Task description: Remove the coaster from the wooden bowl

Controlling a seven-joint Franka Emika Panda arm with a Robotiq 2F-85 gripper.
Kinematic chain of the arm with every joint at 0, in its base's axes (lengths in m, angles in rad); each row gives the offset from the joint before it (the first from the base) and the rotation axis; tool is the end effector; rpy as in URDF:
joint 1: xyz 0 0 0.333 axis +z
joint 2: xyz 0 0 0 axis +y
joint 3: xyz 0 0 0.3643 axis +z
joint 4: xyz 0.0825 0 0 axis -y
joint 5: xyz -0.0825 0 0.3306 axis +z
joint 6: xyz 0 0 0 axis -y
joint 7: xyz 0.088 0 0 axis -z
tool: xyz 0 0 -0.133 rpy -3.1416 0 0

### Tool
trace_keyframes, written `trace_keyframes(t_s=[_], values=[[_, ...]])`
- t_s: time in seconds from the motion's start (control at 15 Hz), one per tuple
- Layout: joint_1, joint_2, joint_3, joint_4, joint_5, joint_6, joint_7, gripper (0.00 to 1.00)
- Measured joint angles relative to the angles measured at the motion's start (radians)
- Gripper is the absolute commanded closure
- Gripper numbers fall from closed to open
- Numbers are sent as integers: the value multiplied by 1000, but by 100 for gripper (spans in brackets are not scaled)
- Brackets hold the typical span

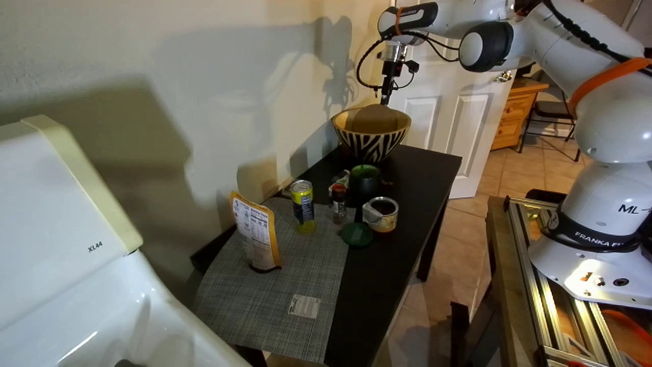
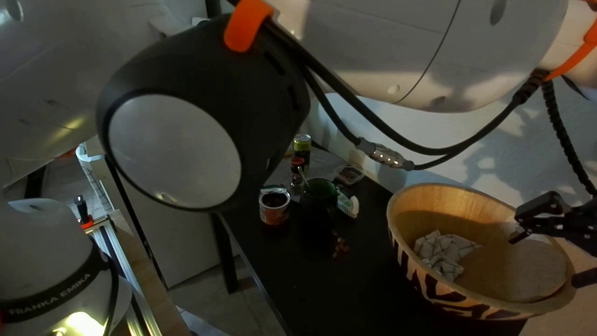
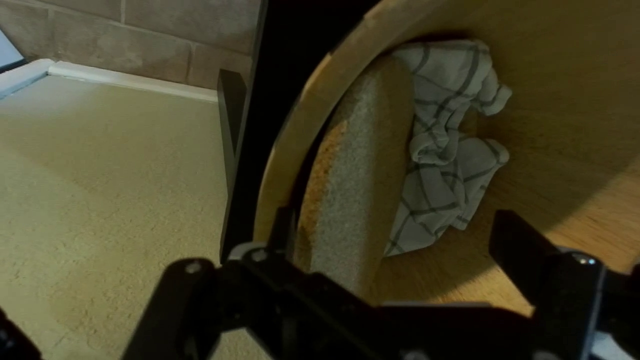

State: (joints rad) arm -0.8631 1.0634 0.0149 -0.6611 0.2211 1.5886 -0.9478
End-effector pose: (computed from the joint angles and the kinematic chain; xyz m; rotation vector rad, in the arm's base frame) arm 0.5249 -0.5606 0.3287 -2.8851 -0.1065 -0.1440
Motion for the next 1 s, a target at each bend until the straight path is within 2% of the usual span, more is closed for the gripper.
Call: trace_keyframes(t_s=[0.4, 0.47, 0.53, 0.73, 1.0], values=[[5, 25, 0, 31, 0, 0, 5, 0], [8, 33, 1, 42, -2, -2, 9, 4], [11, 45, 2, 59, -3, -7, 15, 11], [23, 61, 2, 70, -3, -8, 24, 42], [40, 64, -4, 79, -11, -7, 34, 73]])
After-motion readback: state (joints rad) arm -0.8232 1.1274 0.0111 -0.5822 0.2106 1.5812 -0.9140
